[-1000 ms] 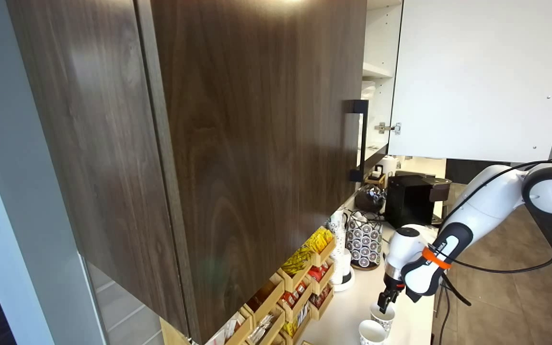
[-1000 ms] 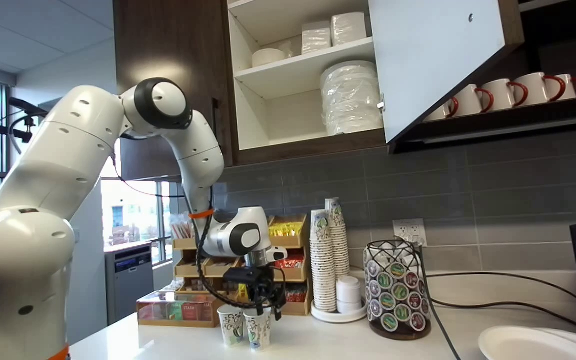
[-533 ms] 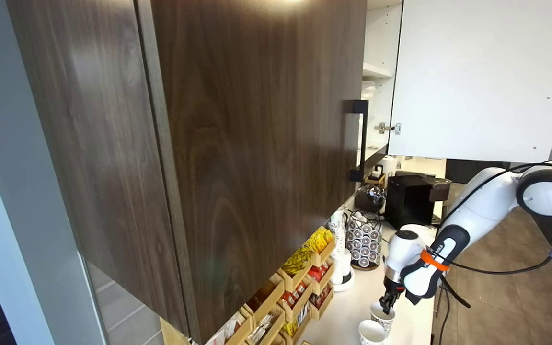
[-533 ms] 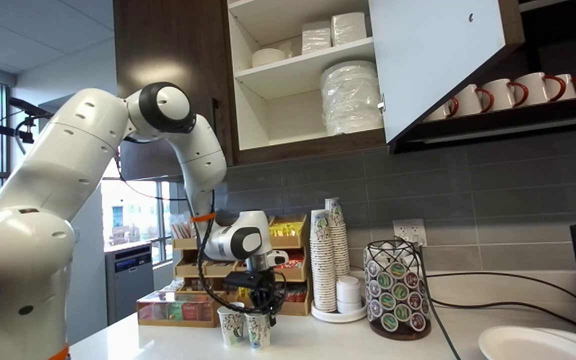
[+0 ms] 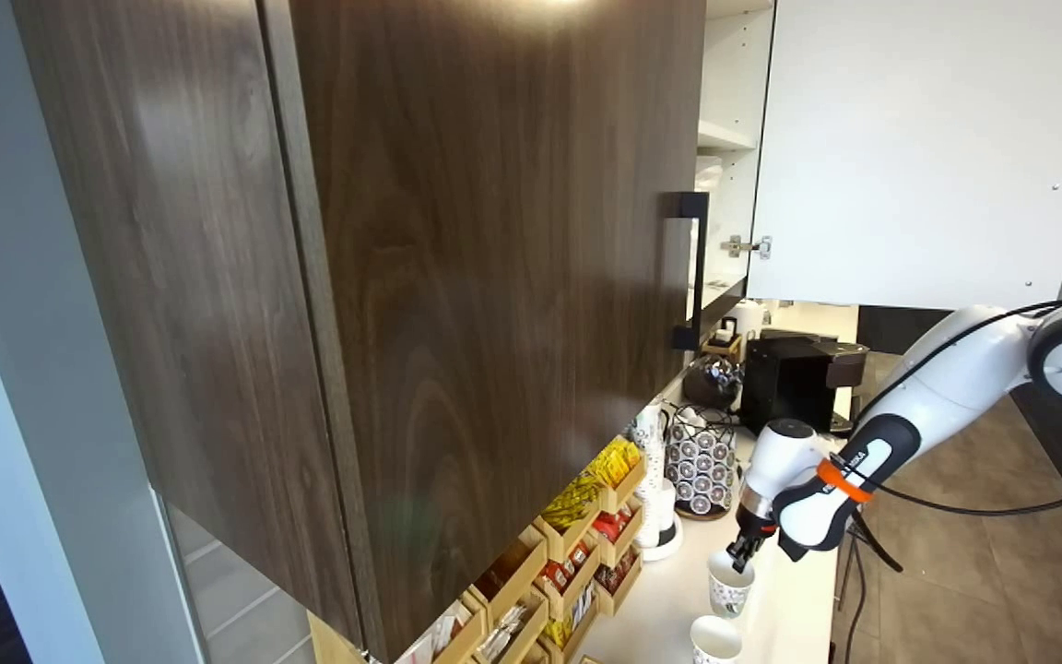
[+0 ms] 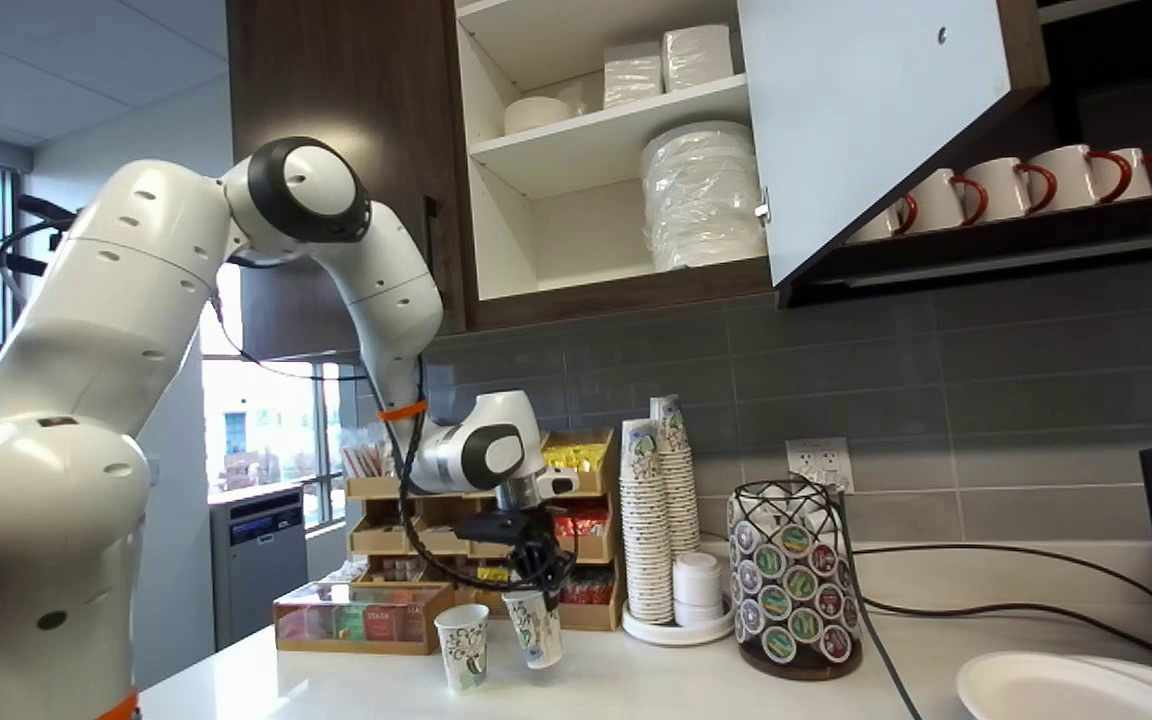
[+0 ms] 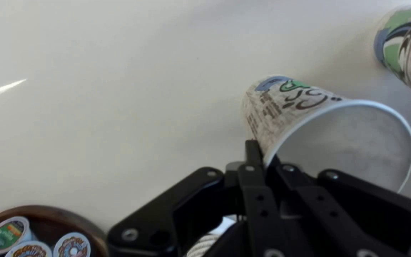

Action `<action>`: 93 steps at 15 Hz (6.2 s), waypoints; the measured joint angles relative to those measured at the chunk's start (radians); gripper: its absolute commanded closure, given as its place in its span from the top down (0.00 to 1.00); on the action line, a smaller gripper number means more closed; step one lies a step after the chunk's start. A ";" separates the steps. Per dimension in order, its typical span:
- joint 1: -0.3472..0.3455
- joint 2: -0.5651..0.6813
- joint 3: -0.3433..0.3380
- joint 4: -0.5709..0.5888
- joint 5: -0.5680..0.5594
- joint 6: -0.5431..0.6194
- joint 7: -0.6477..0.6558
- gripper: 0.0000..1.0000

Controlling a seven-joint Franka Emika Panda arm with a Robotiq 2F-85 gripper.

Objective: Put the cups together, then place them in the open cupboard

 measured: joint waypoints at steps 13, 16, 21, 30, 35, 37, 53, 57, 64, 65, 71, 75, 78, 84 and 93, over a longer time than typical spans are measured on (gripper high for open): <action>0.024 -0.312 0.176 -0.102 0.271 -0.200 -0.285 0.01; 0.027 -0.314 0.174 -0.102 0.271 -0.260 -0.297 0.01; 0.026 -0.288 0.169 -0.104 0.275 -0.257 -0.324 0.01; 0.026 -0.212 0.181 -0.091 0.278 -0.178 -0.343 0.01; 0.026 -0.174 0.201 -0.083 0.279 -0.150 -0.349 0.01; 0.026 -0.151 0.204 -0.078 0.276 -0.150 -0.349 0.01; 0.003 -0.014 0.189 -0.030 0.200 -0.150 -0.338 1.00; 0.001 0.034 0.151 -0.017 0.126 -0.150 -0.311 1.00; 0.004 0.083 0.037 -0.001 -0.003 -0.150 -0.217 1.00; 0.004 0.085 0.022 0.000 -0.019 -0.150 -0.204 1.00; 0.007 0.086 -0.026 0.000 -0.103 -0.182 -0.160 1.00; 0.011 0.081 -0.043 0.002 -0.135 -0.240 -0.130 1.00; 0.014 0.076 -0.052 0.009 -0.167 -0.283 -0.106 1.00; 0.058 -0.017 -0.088 0.047 -0.404 -0.421 -0.063 1.00; 0.059 -0.071 0.146 0.029 -0.269 -0.449 -0.383 1.00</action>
